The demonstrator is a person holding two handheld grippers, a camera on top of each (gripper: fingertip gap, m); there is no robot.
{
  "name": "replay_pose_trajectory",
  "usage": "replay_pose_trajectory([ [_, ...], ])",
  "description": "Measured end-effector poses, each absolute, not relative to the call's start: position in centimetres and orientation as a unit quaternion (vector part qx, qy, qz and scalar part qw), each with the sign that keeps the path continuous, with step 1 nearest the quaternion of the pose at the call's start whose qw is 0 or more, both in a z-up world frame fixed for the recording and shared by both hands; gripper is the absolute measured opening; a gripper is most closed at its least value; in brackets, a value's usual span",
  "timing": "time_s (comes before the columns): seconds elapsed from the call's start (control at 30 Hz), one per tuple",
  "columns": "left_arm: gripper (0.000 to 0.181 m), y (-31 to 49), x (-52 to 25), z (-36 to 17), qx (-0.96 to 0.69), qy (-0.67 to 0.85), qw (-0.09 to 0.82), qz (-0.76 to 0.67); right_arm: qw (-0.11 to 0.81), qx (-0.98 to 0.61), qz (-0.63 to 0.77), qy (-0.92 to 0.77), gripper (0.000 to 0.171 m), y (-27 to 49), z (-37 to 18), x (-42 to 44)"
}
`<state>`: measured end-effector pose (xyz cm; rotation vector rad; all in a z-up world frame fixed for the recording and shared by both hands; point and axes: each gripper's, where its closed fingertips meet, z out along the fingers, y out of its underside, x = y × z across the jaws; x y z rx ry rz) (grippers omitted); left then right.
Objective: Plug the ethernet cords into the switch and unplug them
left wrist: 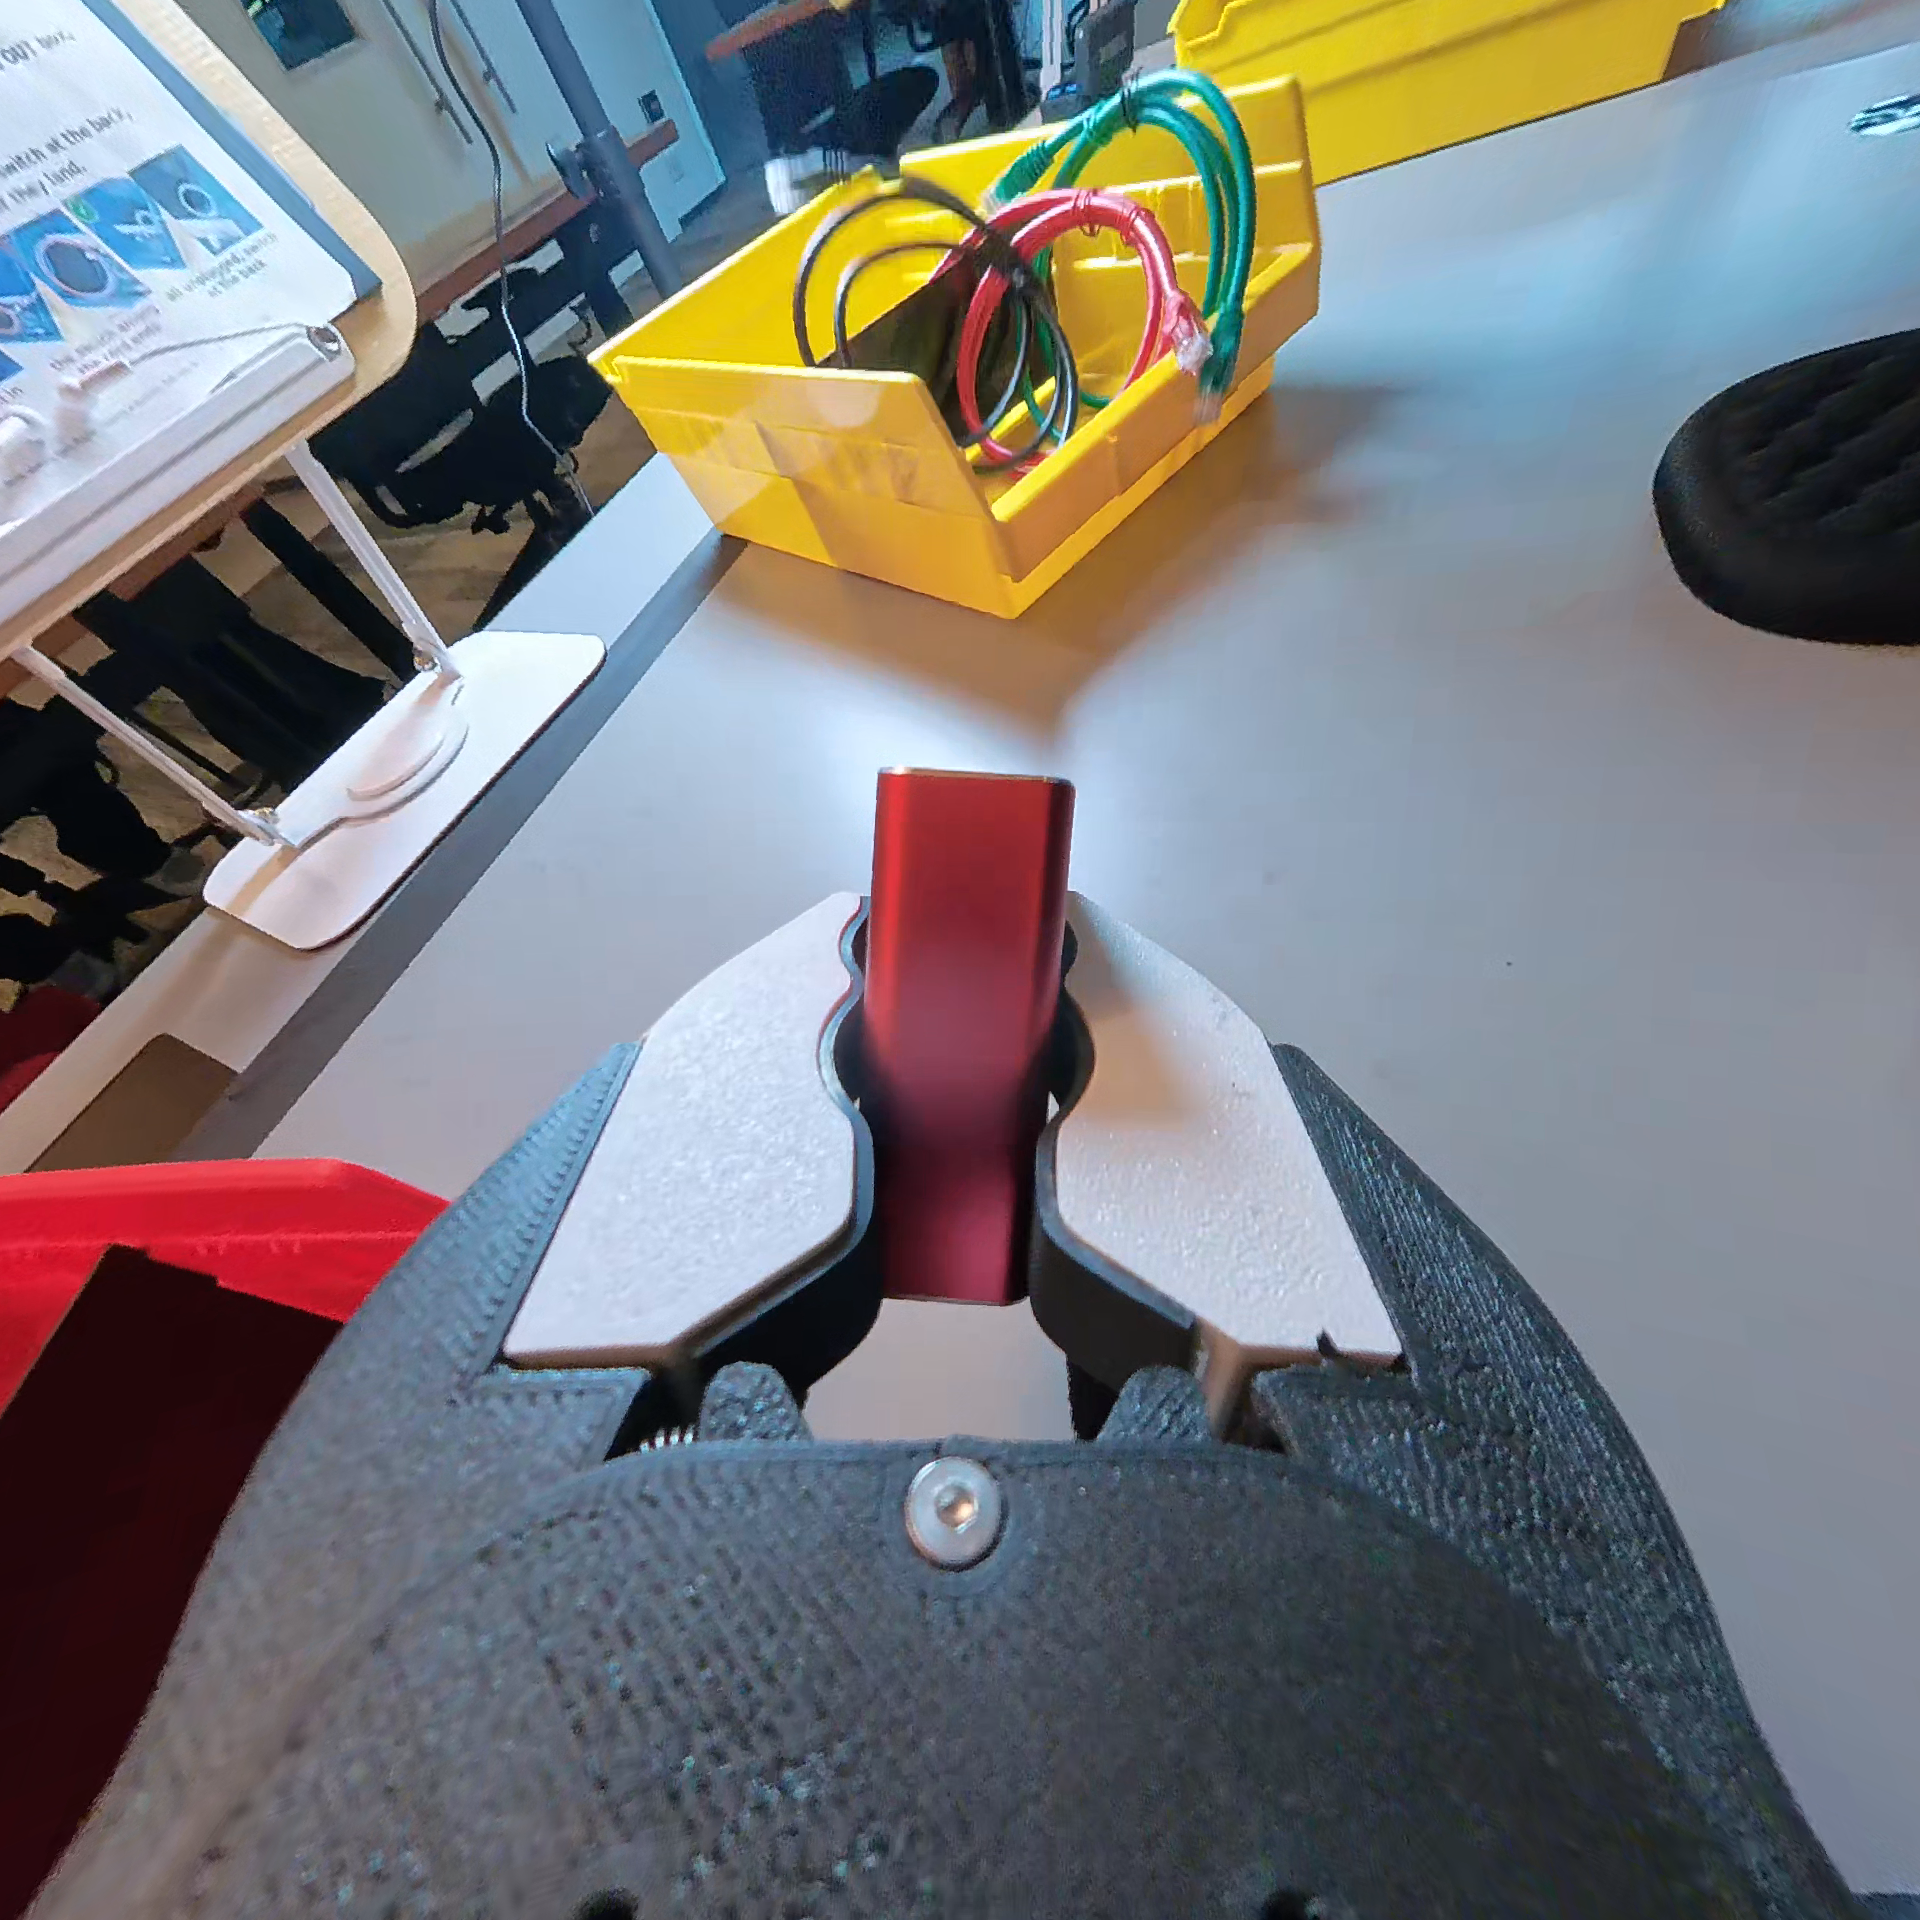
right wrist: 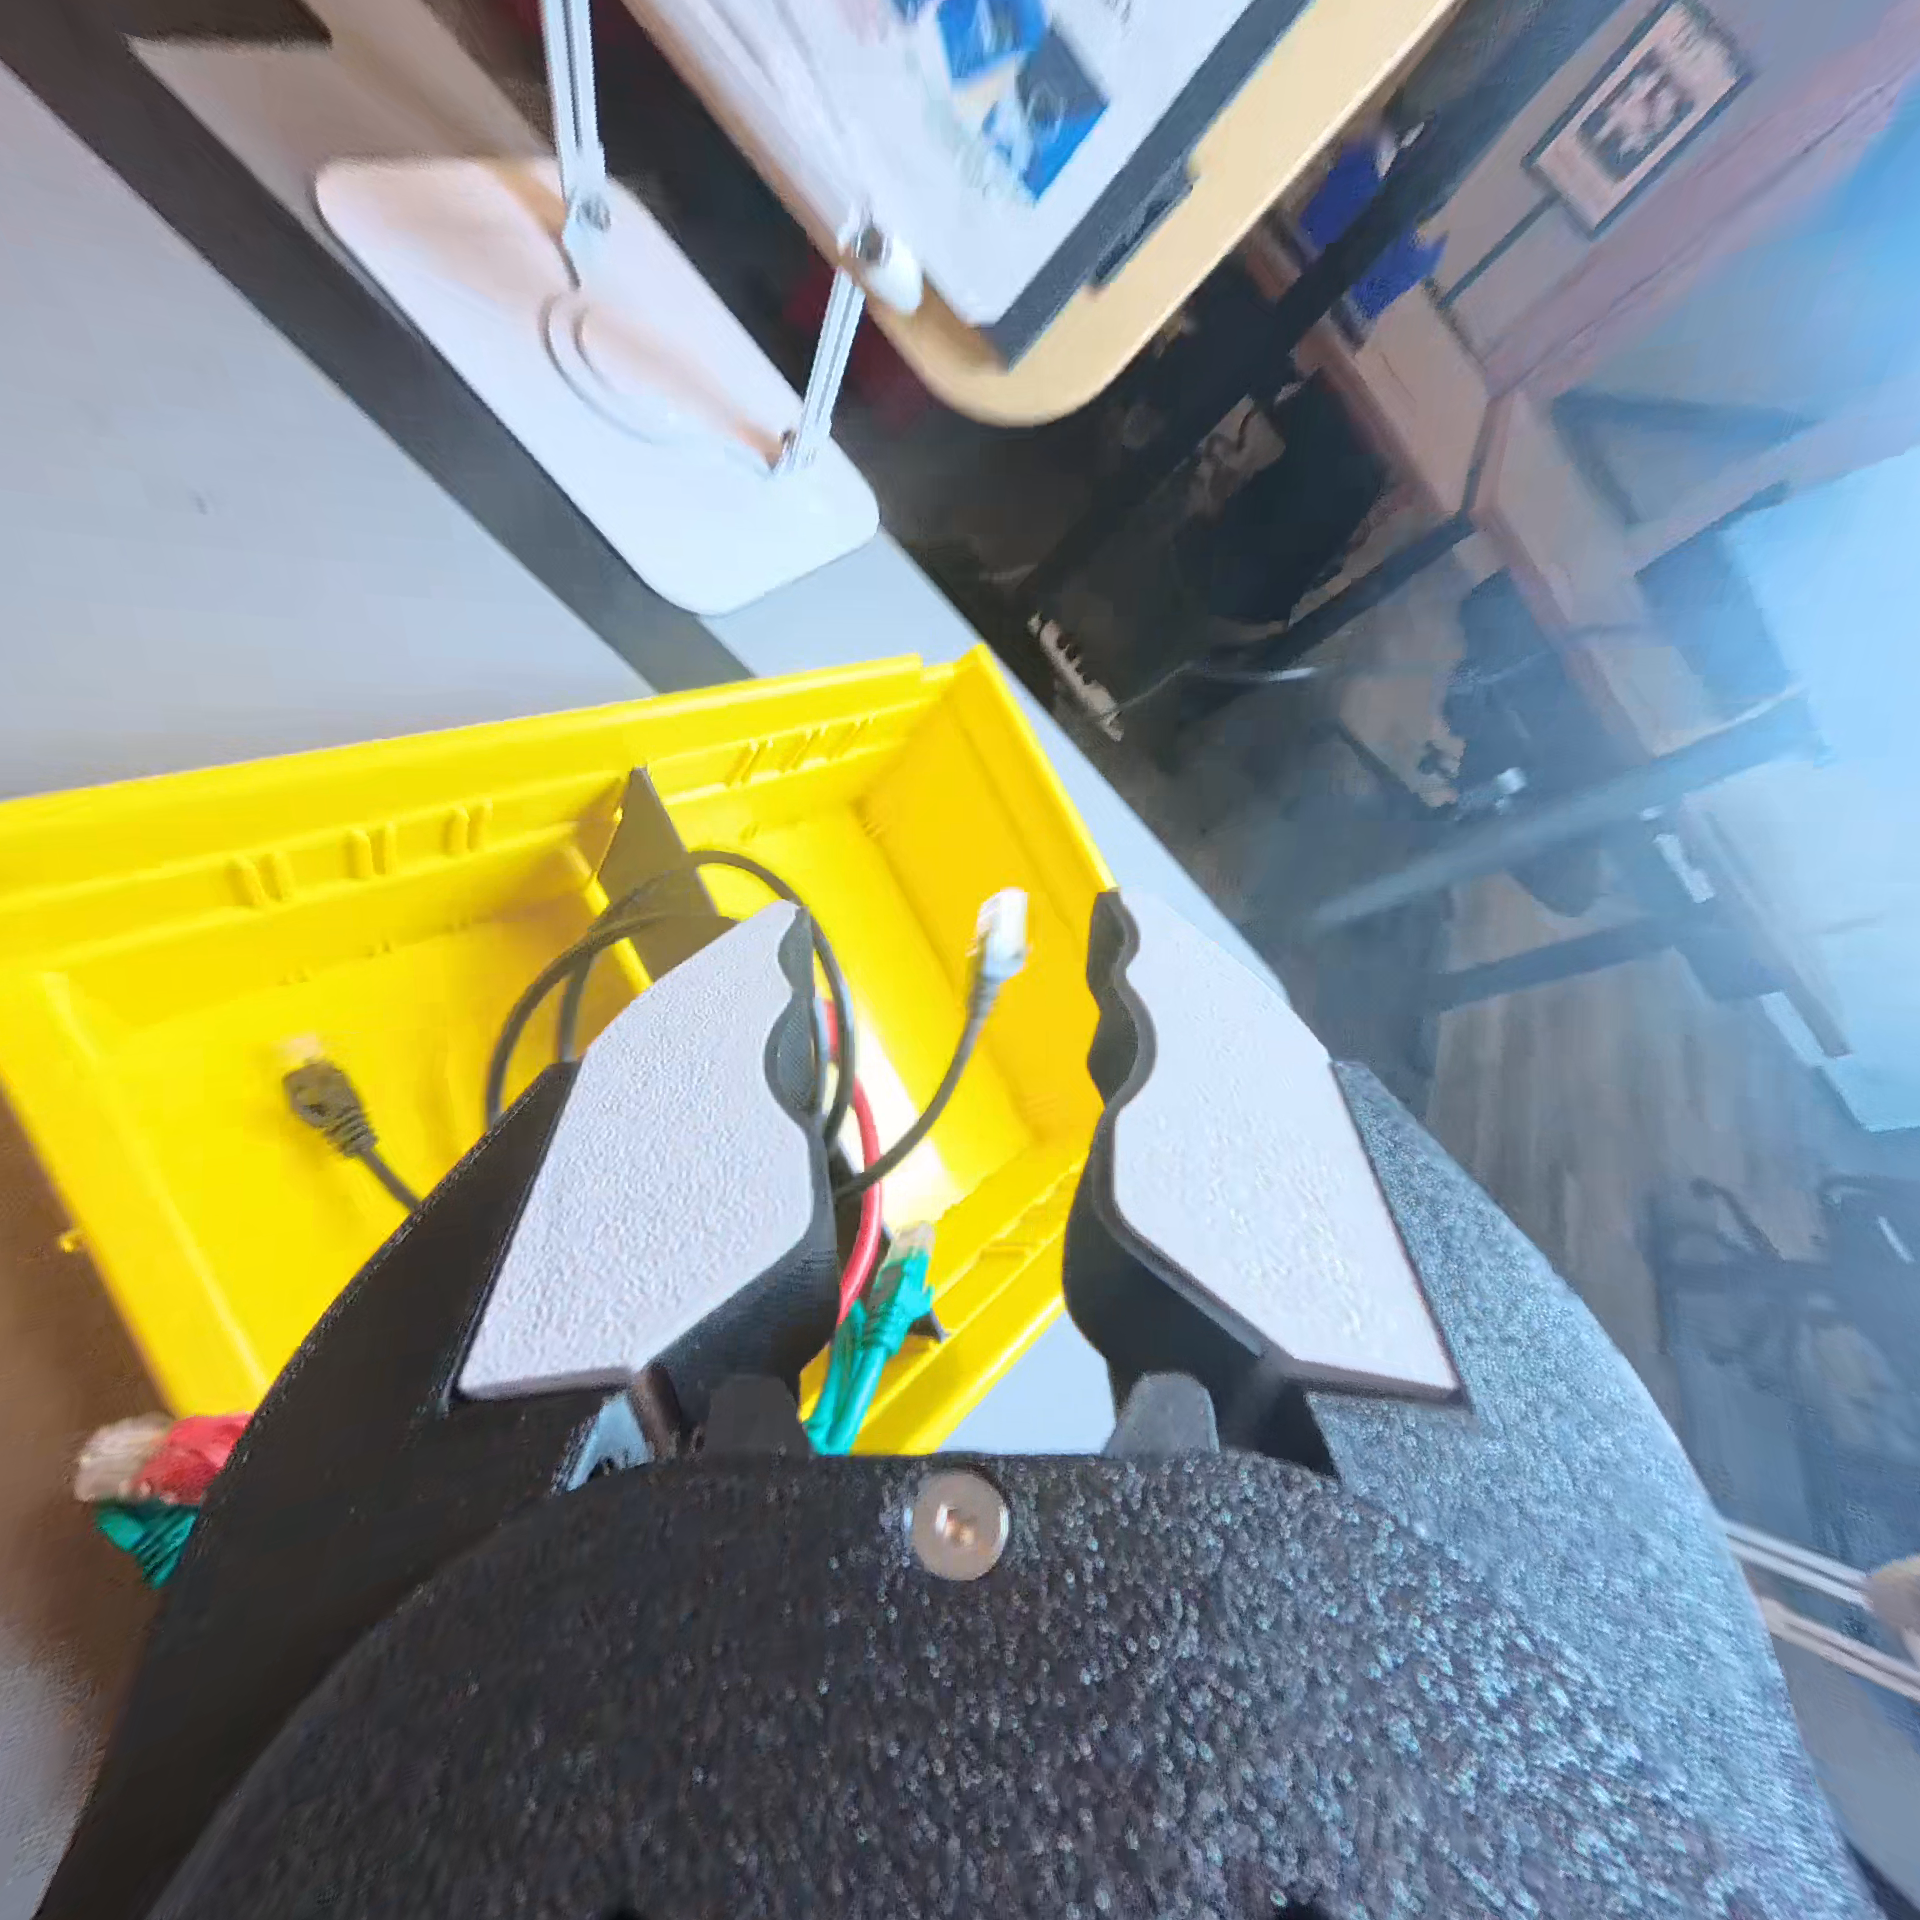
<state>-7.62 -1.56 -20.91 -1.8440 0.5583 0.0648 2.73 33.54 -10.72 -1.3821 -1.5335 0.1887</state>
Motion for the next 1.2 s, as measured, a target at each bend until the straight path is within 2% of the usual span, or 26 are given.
replay_pose_trajectory([
  [0.1,0.029,-1.6,-7.1,-20.3,-0.775,0.244,0.582,0.030,0.539,-0.540,0.101,-0.638,0.051,30.7,-7.8,2.4],
  [0.2,0.029,-1.6,-6.4,-19.8,-0.764,0.254,0.592,0.036,0.514,-0.487,0.164,-0.687,0.043,24.3,-7.7,1.1],
  [0.4,0.029,-2.0,-3.7,-18.4,-0.730,0.285,0.622,-0.005,0.385,-0.301,0.232,-0.841,0.040,6.6,-15.1,0.0],
  [0.57,0.029,-2.4,-1.9,-18.1,-0.713,0.312,0.628,-0.023,0.363,-0.233,0.293,-0.853,0.040,-1.0,-17.9,-1.4],
  [0.7,0.029,-2.4,-1.3,-18.5,-0.716,0.329,0.616,-0.016,0.362,-0.196,0.330,-0.849,0.025,-3.1,-17.7,-1.9],
  [0.83,0.030,-2.6,-1.4,-18.2,-0.712,0.324,0.622,-0.027,0.364,-0.189,0.353,-0.841,0.025,-3.3,-17.3,-1.7],
  [1.07,0.030,-2.8,-2.1,-16.8,-0.687,0.323,0.650,0.016,0.450,-0.147,0.382,-0.794,0.025,-2.2,-15.4,-0.4],
  [1.2,0.027,-2.6,-1.4,-17.4,-0.668,0.384,0.623,0.135,0.370,-0.243,0.406,-0.800,0.027,-0.7,-17.4,-0.1],
])
